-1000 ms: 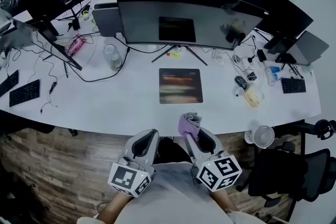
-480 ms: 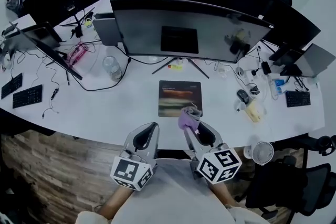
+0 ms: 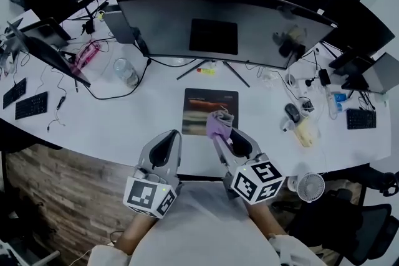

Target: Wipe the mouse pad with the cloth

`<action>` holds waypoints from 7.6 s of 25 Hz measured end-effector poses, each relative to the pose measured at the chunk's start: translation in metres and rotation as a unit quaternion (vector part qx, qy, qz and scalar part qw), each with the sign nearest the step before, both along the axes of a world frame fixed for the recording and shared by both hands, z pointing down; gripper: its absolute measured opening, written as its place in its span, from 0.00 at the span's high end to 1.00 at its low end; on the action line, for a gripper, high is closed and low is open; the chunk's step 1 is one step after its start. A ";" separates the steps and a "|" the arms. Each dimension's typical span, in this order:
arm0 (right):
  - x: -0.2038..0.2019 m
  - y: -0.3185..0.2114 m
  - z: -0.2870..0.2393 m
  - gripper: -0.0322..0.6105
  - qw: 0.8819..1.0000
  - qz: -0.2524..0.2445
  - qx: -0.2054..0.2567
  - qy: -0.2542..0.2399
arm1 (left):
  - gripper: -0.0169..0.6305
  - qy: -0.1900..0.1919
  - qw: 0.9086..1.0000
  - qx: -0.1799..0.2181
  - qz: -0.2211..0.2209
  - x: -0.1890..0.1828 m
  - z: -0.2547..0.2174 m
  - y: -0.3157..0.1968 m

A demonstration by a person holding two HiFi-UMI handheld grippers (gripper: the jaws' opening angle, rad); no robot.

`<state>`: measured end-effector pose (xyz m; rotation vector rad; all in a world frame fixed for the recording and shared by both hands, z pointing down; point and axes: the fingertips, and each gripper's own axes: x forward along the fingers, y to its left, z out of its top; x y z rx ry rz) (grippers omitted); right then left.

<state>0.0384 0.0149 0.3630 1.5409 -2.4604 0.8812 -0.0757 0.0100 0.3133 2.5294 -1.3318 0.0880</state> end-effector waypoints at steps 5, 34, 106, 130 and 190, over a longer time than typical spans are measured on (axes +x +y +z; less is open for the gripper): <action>0.003 -0.009 0.025 0.73 0.999 -0.027 -0.028 -0.004 | 0.97 -0.003 1.000 -0.012 -0.014 0.010 0.006 0.002; -0.045 -0.135 0.176 0.74 0.985 -0.043 -0.166 -0.026 | 0.97 -0.003 0.996 -0.082 -0.036 -0.015 0.075 -0.073; 0.019 -0.161 0.243 0.74 0.960 -0.009 -0.265 -0.092 | 0.97 -0.015 0.993 -0.116 -0.023 0.016 0.094 -0.060; 0.092 -0.145 0.246 0.73 0.954 0.042 -0.283 -0.088 | 0.97 -0.015 0.993 -0.114 0.004 0.028 0.095 -0.059; -0.042 -0.106 0.216 0.76 0.947 -0.067 -0.277 -0.151 | 0.97 0.019 0.995 -0.094 -0.017 -0.001 0.079 -0.036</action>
